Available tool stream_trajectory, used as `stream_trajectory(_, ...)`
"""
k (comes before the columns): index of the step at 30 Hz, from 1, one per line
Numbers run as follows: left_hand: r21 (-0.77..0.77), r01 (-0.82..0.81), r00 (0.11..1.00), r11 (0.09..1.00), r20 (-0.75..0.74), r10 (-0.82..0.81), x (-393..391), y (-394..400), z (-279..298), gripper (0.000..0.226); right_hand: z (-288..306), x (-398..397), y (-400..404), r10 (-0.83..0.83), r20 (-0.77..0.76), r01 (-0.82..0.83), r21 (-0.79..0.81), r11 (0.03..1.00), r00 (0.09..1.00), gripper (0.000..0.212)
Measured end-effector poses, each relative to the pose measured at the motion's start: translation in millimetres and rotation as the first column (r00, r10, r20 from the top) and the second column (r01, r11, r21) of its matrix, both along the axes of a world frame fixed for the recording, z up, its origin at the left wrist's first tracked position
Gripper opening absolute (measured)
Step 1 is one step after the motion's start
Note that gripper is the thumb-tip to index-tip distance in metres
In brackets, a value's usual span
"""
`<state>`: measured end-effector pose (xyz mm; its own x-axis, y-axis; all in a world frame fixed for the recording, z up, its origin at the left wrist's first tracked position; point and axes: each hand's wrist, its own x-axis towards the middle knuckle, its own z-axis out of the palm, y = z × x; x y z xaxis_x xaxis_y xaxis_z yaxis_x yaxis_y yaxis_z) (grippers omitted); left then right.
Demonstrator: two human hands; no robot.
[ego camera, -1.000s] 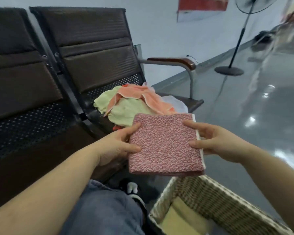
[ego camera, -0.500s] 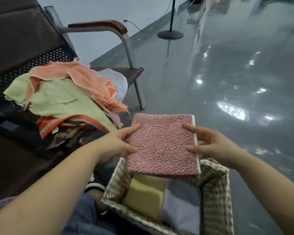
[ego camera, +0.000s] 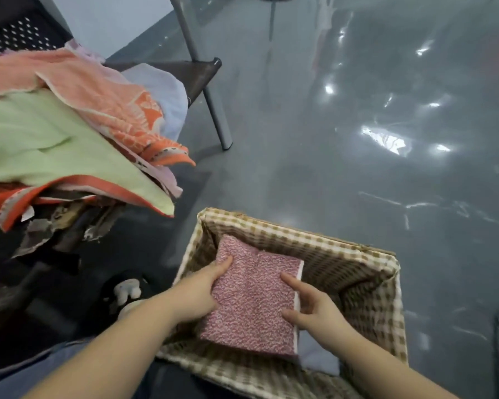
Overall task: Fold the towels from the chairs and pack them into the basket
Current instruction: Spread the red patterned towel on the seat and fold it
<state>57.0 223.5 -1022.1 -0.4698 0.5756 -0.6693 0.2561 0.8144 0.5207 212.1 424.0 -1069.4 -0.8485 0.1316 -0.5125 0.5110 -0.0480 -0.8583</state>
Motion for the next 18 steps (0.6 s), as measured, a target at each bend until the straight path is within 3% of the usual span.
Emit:
stream_trajectory(7, -0.083, 0.042, 0.998, 0.996, -0.046, -0.046, -2.5, 13.2, -54.0, 0.081, -57.8, -14.2, -13.2, -0.008, 0.112, -0.011, 0.169, 0.986, 0.994, 0.059)
stream_trajectory(14, -0.072, -0.001, 0.998, 0.997, -0.069, -0.004, -7.3, 8.0, -86.9, 0.077, -78.9, -22.9, -20.4, -0.025, 0.196, -0.011, 0.179, 0.984, 0.98, 0.059)
stream_trajectory(18, -0.163, -0.01, 0.997, 0.987, -0.073, -0.002, -5.6, 4.7, -93.4, 0.077, -88.3, -30.2, -22.8, 0.019, 0.288, -0.069, 0.164, 0.984, 0.957, 0.065)
